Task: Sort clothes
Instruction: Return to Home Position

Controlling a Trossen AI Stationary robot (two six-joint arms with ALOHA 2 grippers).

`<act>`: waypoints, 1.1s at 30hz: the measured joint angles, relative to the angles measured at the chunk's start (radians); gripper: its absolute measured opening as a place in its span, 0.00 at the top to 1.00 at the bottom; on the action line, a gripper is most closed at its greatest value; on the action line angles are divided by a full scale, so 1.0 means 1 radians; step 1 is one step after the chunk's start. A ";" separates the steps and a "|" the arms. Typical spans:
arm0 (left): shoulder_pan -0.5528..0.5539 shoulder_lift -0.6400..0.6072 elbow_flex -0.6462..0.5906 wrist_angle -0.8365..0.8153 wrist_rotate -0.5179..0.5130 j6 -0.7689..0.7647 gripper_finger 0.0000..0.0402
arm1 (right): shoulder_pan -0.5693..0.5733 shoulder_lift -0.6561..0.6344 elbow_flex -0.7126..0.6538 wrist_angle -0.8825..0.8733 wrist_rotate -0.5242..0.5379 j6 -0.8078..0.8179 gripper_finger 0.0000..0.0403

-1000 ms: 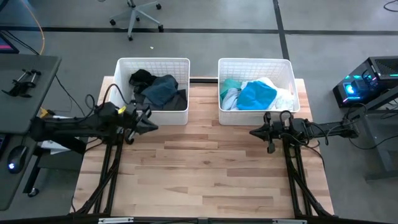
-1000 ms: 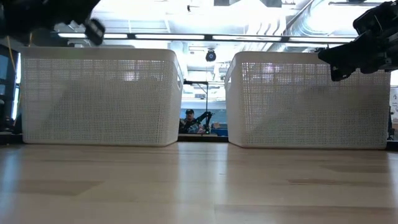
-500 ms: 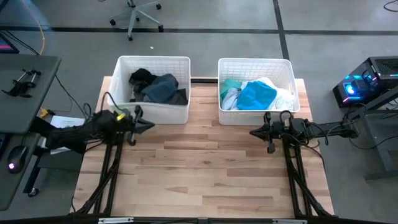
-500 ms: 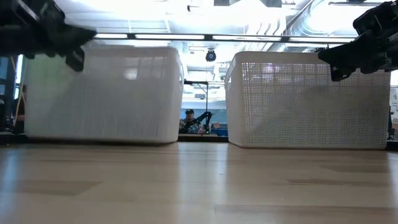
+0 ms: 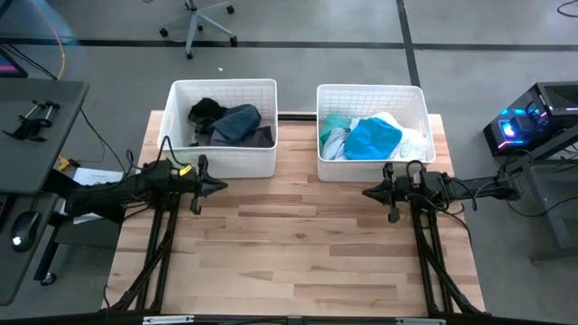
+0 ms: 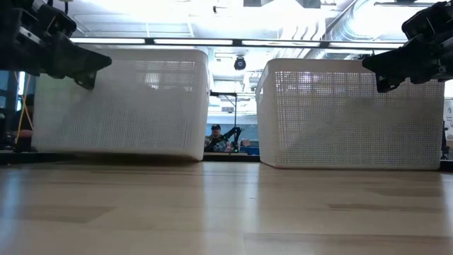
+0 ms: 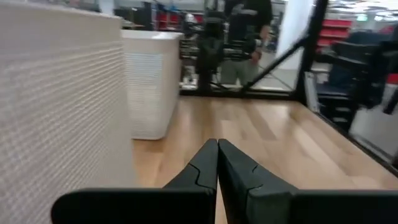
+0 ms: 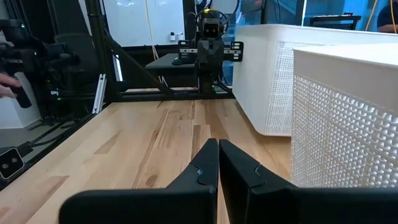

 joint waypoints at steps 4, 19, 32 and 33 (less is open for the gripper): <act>0.000 0.000 0.000 -0.008 0.014 -0.025 1.00 | 0.000 0.000 0.000 0.000 0.000 0.000 1.00; -0.205 -0.030 -0.032 0.058 -0.135 -0.135 1.00 | 0.000 -0.001 0.000 0.000 0.000 0.000 1.00; -0.242 -0.031 -0.032 0.059 -0.139 0.085 1.00 | 0.000 0.000 0.000 0.000 -0.001 0.000 1.00; -0.245 -0.031 -0.032 0.059 -0.138 0.081 1.00 | 0.000 0.000 0.000 0.000 -0.001 0.000 1.00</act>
